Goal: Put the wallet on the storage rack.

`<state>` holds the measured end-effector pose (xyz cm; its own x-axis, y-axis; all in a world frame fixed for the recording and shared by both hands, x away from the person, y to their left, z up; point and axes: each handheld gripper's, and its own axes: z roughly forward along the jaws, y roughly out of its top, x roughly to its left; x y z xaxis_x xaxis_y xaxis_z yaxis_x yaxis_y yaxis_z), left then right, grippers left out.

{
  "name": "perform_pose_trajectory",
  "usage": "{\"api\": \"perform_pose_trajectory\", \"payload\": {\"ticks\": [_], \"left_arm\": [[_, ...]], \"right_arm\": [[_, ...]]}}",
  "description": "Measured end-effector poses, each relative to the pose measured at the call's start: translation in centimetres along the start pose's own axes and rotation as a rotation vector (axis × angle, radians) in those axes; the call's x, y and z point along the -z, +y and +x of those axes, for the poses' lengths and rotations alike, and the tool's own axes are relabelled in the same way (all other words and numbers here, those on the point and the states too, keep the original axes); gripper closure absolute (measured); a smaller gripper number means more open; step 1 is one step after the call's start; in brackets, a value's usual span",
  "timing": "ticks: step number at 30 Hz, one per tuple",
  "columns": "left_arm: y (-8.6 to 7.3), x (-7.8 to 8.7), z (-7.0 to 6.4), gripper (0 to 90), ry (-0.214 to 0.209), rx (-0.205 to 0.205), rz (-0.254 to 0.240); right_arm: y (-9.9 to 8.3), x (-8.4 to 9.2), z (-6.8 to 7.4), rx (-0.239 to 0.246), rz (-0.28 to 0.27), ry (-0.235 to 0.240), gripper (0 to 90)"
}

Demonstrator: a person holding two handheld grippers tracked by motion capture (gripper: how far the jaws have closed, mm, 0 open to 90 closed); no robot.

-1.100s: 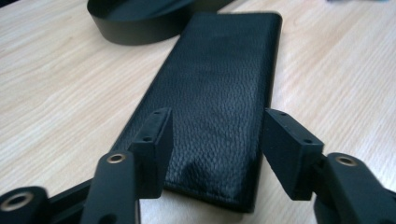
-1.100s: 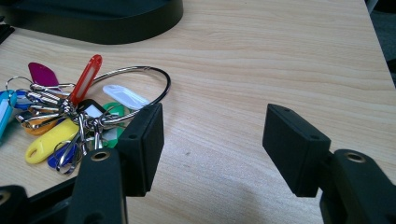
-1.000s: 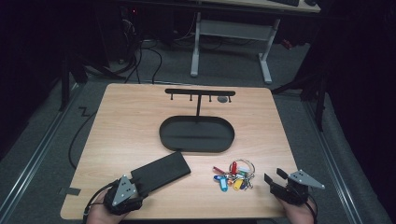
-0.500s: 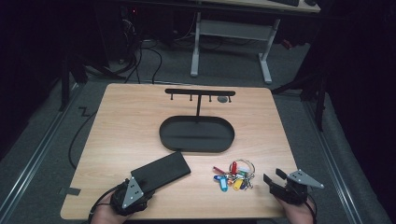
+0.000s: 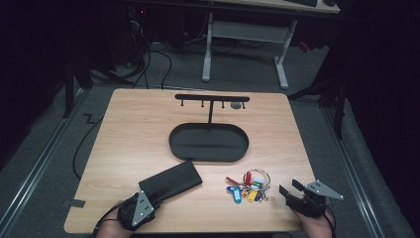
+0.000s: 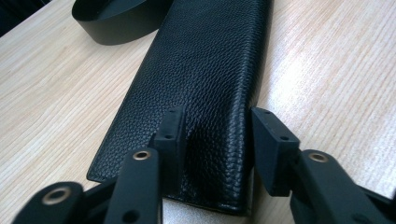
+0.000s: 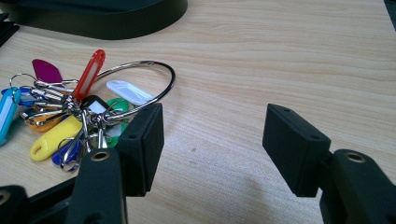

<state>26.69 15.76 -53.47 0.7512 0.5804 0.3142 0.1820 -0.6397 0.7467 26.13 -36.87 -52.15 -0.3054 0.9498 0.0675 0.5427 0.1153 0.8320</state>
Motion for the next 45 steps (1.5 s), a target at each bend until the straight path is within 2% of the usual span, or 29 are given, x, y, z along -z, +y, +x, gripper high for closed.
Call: {"api": "perform_pose_trajectory", "payload": {"ticks": [2,3,9,15,19,23,27,29,30,40,45], "left_arm": [[0.1,0.1,-0.1,62.6,0.000,-0.001,-0.004],[0.2,0.1,-0.1,66.9,0.000,-0.005,-0.002],[0.4,0.4,-0.2,71.2,0.007,-0.005,-0.013],[0.9,1.6,-0.1,77.9,0.015,0.033,-0.078],[1.0,2.0,0.0,79.6,0.014,0.046,-0.100],[1.3,2.7,0.2,80.6,0.001,0.081,-0.146],[1.4,3.1,0.3,81.2,-0.004,0.099,-0.172],[1.5,3.4,0.5,81.5,-0.003,0.112,-0.200],[1.5,3.5,0.5,81.5,-0.015,0.133,-0.203],[2.0,4.2,0.6,82.2,-0.039,0.187,-0.247],[2.1,4.5,0.8,82.3,-0.066,0.243,-0.282]], "right_arm": [[0.0,0.0,0.0,-0.005,0.000,0.001,38.8],[0.0,0.0,0.0,-0.011,0.000,0.000,38.8],[-0.1,0.0,-0.1,-0.011,-0.001,0.004,38.8],[-0.1,0.0,-0.3,-0.023,-0.006,0.004,38.9],[-0.2,-0.1,-0.3,-0.028,-0.006,0.006,38.9],[-0.1,-0.1,-0.3,-0.026,-0.009,0.007,38.9],[-0.1,0.0,-0.3,-0.024,-0.012,0.007,38.9],[-0.1,0.0,-0.2,-0.022,-0.013,0.006,39.0],[-0.1,0.0,-0.2,-0.022,-0.013,0.006,39.0],[-0.1,-0.2,-0.1,-0.017,-0.009,0.009,39.0],[-0.1,-0.1,-0.1,-0.013,-0.010,0.010,38.9]]}}
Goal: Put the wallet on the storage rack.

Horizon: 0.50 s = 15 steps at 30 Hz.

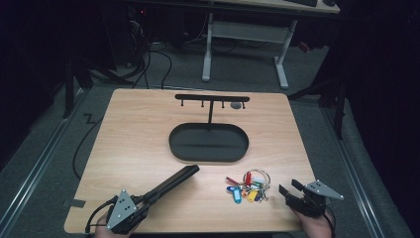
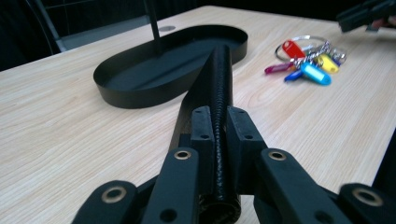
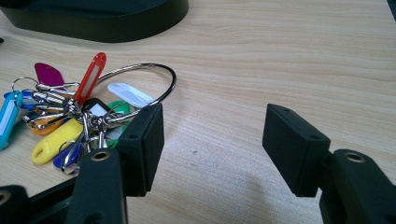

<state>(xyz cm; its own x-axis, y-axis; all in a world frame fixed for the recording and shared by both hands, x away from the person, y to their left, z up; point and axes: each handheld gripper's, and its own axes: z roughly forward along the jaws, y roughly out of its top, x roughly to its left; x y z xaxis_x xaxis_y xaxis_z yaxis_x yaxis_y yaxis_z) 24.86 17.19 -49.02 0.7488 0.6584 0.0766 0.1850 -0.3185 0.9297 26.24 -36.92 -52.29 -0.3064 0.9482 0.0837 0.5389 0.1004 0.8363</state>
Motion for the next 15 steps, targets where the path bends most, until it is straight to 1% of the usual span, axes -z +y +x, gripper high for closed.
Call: {"api": "perform_pose_trajectory", "payload": {"ticks": [2,5,11,14,15], "left_arm": [[0.01,0.06,0.14,82.3,-0.007,0.019,-0.014],[0.03,0.12,0.18,82.3,-0.008,0.021,-0.017],[0.31,0.43,0.15,82.6,-0.017,0.029,-0.035],[0.43,0.57,0.16,82.7,-0.025,0.044,-0.047],[0.45,0.62,0.22,82.7,-0.031,0.055,-0.051]], "right_arm": [[0.00,0.01,-0.01,0.000,0.000,0.000,39.0],[-0.02,-0.01,0.02,-0.004,0.003,-0.001,39.0],[0.02,-0.02,0.08,0.004,0.001,0.000,39.0],[-0.01,-0.12,0.14,0.004,0.008,0.001,39.1],[-0.01,-0.12,0.14,0.004,0.008,0.001,39.1]]}}
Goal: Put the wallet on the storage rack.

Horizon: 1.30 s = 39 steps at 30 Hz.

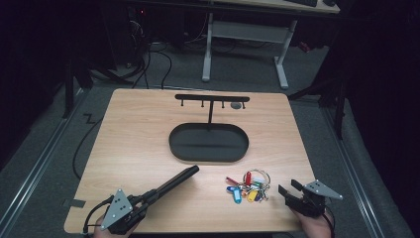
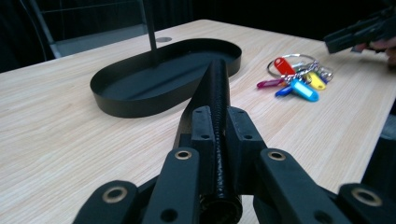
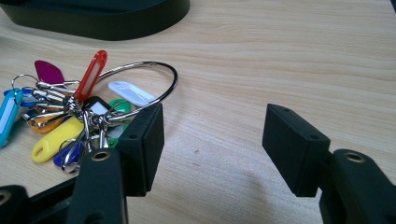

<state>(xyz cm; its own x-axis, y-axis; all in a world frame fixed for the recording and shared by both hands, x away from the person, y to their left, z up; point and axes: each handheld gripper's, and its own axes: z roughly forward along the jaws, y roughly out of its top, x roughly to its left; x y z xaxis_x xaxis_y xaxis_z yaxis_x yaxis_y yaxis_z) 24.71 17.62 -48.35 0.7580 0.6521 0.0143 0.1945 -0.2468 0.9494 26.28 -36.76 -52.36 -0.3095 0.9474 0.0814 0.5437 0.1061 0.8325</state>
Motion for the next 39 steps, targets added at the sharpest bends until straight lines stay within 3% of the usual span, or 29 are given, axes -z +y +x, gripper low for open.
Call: {"api": "perform_pose_trajectory", "payload": {"ticks": [7,15,39], "left_arm": [[-0.1,0.2,0.3,82.9,-0.017,0.042,-0.024],[-1.0,0.4,1.8,83.1,0.009,0.104,-0.016],[-1.6,0.4,3.5,81.3,0.042,0.149,-0.035]], "right_arm": [[0.0,0.0,0.0,0.004,-0.002,-0.002,39.1],[0.1,0.1,0.0,0.003,-0.005,0.000,39.1],[0.0,0.0,0.0,-0.001,-0.001,0.004,39.1]]}}
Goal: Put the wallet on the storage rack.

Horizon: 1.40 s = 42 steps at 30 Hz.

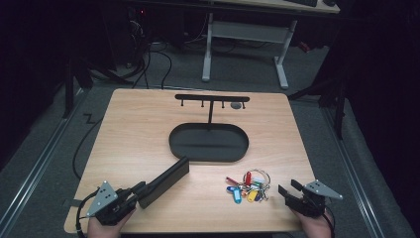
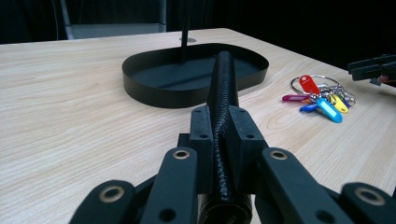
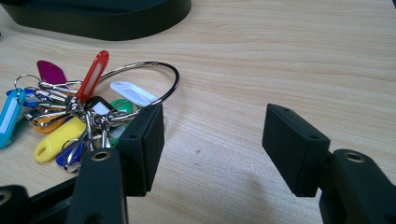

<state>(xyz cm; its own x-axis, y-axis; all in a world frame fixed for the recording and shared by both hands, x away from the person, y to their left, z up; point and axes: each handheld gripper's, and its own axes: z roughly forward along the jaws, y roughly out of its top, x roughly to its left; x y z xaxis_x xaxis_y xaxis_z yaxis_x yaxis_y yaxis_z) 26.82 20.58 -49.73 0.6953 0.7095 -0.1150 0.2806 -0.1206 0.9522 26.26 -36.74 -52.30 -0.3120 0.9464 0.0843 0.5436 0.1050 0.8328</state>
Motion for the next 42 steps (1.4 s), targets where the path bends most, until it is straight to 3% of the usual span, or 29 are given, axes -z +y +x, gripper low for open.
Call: {"api": "perform_pose_trajectory", "payload": {"ticks": [7,16,18,31,36,41,42], "left_arm": [[0.1,0.0,-0.3,78.1,0.010,-0.002,0.008],[0.0,0.0,-0.2,66.0,0.007,0.008,0.027],[-0.2,-0.3,-0.3,65.2,0.009,-0.010,0.060],[0.0,-0.9,-1.4,60.2,0.033,-0.076,0.123],[0.0,-1.4,-2.1,55.2,0.032,-0.108,0.175],[0.2,-1.9,-2.6,54.9,0.061,-0.135,0.207],[0.2,-2.0,-2.7,60.2,0.068,-0.127,0.221]], "right_arm": [[0.0,0.0,-0.1,0.002,0.001,0.004,39.1],[0.0,0.0,-0.1,0.000,0.003,0.005,39.1],[0.0,0.0,-0.1,-0.005,0.002,0.005,39.1],[0.0,-0.1,0.0,0.002,0.005,0.006,39.2],[0.0,-0.1,-0.1,-0.004,0.002,0.004,39.3],[0.1,0.0,-0.1,0.009,-0.001,0.009,39.3],[0.1,0.0,-0.1,0.012,0.000,0.015,39.3]]}}
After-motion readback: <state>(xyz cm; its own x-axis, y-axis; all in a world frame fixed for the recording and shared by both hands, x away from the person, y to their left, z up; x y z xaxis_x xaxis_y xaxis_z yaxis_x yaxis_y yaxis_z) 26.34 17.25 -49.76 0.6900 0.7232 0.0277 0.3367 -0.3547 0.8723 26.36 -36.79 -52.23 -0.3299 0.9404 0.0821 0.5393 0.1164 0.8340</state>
